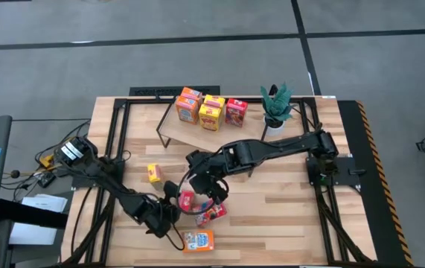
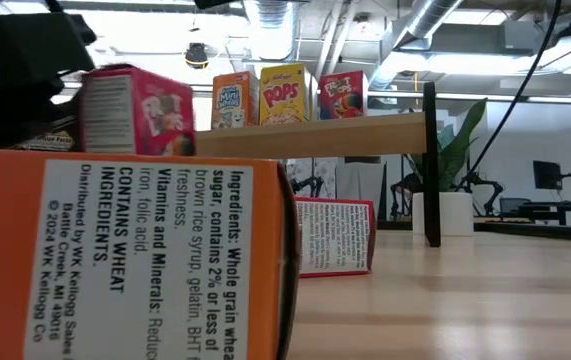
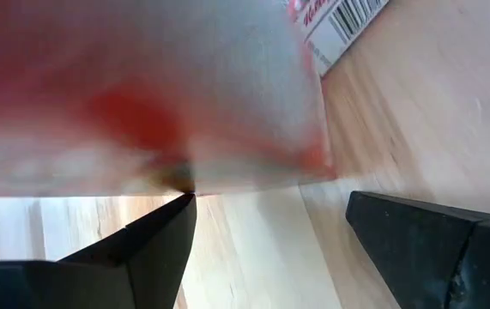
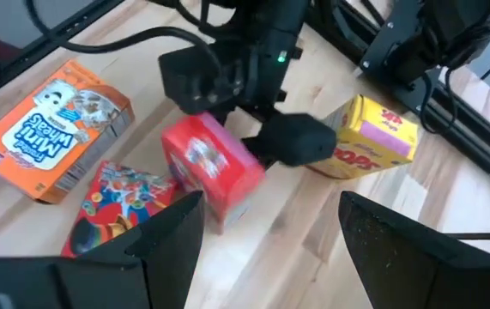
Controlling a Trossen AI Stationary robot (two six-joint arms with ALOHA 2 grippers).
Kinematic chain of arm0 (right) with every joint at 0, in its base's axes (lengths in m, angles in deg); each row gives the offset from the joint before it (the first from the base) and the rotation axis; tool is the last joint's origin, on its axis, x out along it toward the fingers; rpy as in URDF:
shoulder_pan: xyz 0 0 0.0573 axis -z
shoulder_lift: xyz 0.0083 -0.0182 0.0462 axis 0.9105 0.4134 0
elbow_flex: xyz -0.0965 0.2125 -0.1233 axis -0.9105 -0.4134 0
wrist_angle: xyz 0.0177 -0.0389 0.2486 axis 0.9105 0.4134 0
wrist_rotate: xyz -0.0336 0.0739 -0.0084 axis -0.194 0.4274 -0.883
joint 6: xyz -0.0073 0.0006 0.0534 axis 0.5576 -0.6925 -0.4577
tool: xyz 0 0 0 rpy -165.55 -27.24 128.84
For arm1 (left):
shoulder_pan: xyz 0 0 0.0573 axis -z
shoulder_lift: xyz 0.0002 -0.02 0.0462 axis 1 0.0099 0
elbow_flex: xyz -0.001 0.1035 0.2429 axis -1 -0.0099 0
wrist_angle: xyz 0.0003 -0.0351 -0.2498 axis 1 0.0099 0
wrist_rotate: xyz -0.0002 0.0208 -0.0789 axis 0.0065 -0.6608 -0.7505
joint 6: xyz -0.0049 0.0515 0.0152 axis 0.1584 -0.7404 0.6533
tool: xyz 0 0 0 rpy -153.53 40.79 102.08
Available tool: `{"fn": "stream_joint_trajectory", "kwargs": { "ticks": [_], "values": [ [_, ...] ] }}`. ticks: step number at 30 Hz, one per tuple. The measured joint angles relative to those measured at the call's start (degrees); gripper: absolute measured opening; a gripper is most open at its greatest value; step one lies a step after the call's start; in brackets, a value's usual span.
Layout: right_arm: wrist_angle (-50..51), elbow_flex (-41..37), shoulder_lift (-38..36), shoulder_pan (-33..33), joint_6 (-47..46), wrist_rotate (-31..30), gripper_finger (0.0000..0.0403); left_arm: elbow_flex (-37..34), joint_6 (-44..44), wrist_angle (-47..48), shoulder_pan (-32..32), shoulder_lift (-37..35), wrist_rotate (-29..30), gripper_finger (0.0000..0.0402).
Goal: Stack cereal on shelf
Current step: Put the left red cereal box aligned with the other red cereal box on the shelf
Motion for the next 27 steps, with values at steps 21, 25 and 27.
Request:
{"fn": "stream_joint_trajectory", "kwargs": {
  "ticks": [21, 25, 27],
  "values": [
    [-1.2, -0.1, 6.4, 1.0, -2.4, 2.1, 0.0295, 0.0, 1.8, 0.5, -4.3, -0.3, -1.8, 0.0300],
    [-0.8, 0.0, 6.6, 1.0, -4.4, 2.1, 0.0295, -0.2, 5.7, 5.0, -4.2, -1.5, -0.1, 0.0300],
    [-1.0, 0.0, 6.5, 1.3, -4.9, 2.1, 0.0295, -0.2, 8.1, 6.5, -4.1, -1.9, 0.4, 0.0300]
  ]
}}
